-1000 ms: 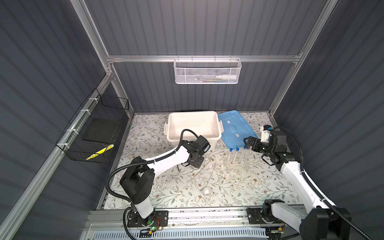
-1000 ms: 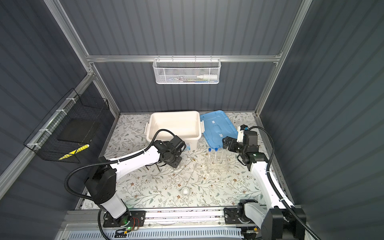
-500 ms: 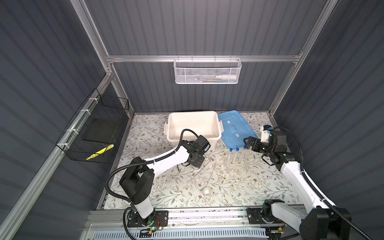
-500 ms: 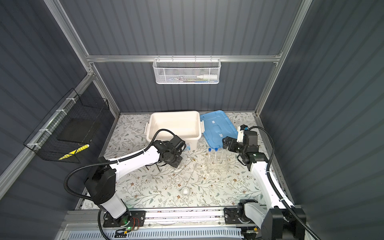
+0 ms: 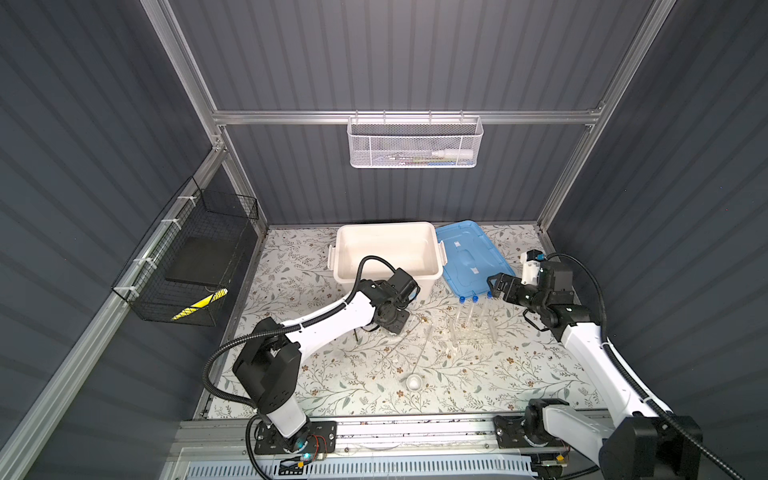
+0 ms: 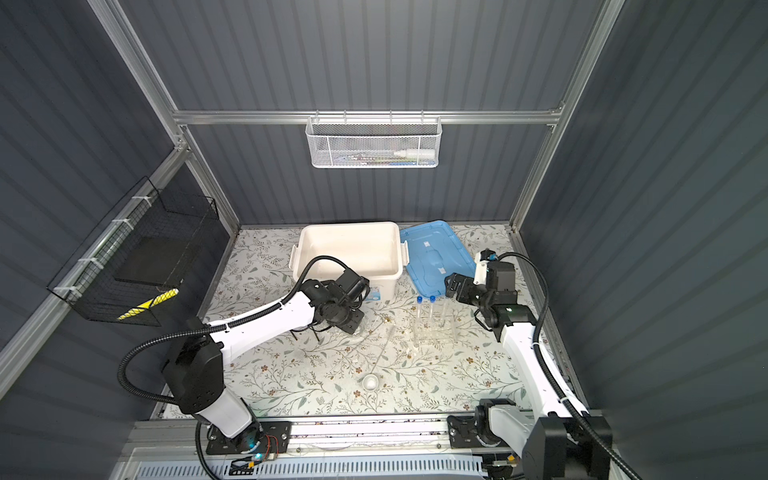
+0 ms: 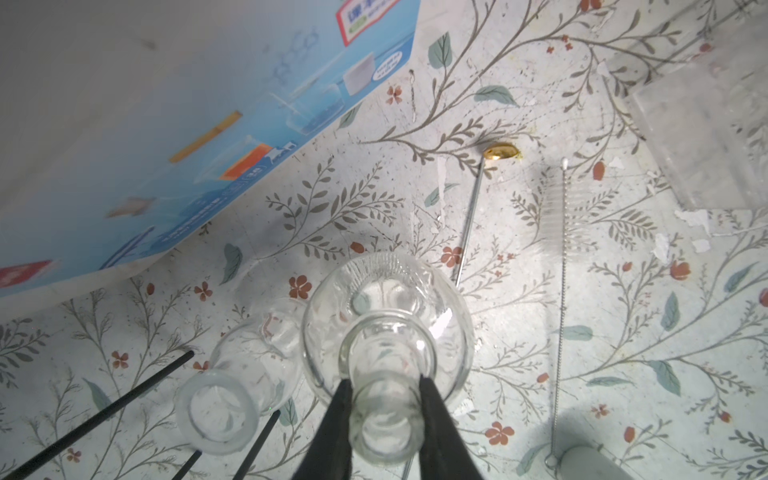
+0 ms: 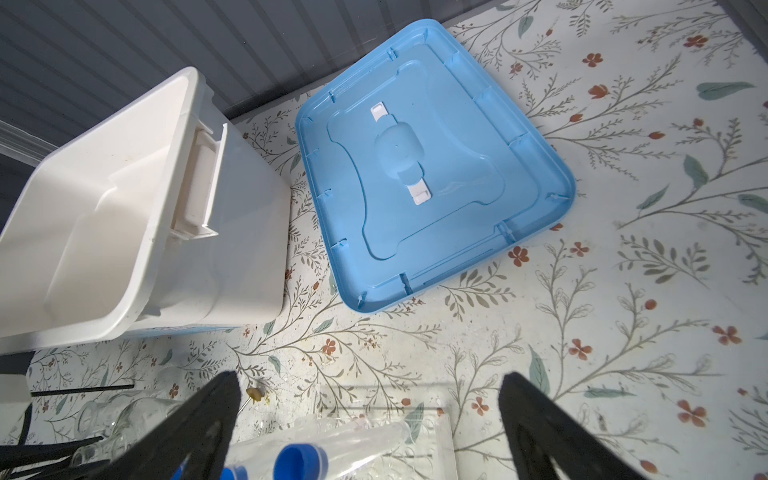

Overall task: Organize the chemistry lab equipment
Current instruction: 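Lift the glass flask with the left gripper toward the white box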

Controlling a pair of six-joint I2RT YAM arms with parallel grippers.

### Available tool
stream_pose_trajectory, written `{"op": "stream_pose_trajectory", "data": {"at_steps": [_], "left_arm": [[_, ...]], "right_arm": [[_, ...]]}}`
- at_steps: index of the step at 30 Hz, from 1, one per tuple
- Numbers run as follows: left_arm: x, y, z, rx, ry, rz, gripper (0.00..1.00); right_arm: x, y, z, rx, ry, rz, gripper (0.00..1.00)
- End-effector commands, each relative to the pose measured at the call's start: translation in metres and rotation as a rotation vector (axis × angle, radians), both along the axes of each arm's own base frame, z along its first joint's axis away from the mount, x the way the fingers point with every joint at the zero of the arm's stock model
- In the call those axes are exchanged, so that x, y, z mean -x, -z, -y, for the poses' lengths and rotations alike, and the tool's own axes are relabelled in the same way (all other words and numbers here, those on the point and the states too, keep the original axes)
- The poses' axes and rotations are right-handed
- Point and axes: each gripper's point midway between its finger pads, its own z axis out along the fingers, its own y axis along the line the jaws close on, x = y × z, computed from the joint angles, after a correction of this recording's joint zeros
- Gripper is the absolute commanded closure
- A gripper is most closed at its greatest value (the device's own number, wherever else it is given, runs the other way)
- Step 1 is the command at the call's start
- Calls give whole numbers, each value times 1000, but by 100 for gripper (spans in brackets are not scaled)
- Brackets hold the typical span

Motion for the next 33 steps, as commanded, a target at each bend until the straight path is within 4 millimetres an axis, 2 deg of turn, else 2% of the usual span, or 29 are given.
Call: {"op": "stream_pose_trajectory", "data": {"at_steps": [1, 8, 10, 11, 27, 33], "left_arm": [[-3, -31, 5, 56, 12, 34, 82], [-3, -59, 9, 92, 37, 56, 83], [0, -62, 9, 98, 47, 48, 83], [-4, -77, 15, 130, 51, 71, 83], [-1, -129, 30, 218, 113, 118, 85], [-3, -157, 35, 271, 135, 165, 85]], "right_arm": [[0, -7, 0, -4, -1, 15, 1], [1, -9, 0, -13, 3, 22, 1], [1, -10, -1, -15, 1, 26, 1], [1, -11, -1, -16, 0, 28, 1], [-1, -18, -7, -38, -27, 47, 1], [-1, -20, -8, -49, -29, 53, 1]]}}
